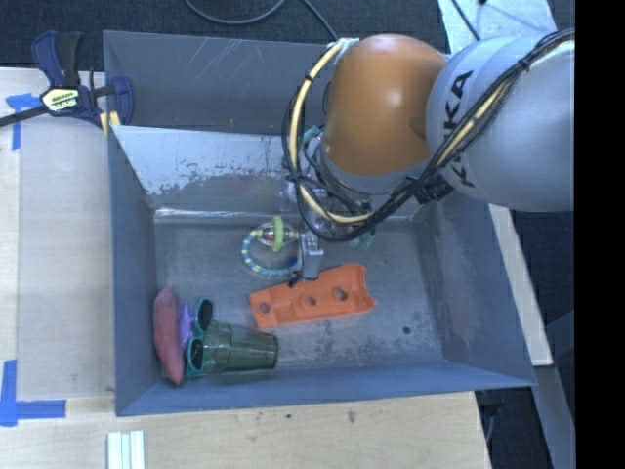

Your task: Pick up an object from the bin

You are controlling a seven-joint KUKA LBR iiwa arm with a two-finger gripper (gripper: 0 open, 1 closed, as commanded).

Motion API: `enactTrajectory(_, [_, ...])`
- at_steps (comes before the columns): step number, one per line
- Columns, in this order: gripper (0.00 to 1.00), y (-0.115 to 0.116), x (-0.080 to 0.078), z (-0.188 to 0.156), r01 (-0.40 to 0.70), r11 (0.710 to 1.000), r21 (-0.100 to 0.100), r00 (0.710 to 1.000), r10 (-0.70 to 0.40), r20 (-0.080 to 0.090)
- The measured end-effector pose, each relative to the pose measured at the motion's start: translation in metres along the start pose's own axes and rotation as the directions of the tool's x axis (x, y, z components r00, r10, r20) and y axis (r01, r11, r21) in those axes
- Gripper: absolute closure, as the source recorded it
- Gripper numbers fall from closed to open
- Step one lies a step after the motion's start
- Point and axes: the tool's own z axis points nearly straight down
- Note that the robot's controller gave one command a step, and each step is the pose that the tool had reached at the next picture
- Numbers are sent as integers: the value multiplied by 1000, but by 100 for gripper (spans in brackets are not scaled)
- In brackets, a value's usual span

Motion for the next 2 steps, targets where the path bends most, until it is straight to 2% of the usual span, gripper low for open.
enactTrajectory(1, [0,-1,-1,-5,-2,1000,-1,1000,2,8])
enactTrajectory(2, [0,1,1,37,-35,999,-2,999,35,14])
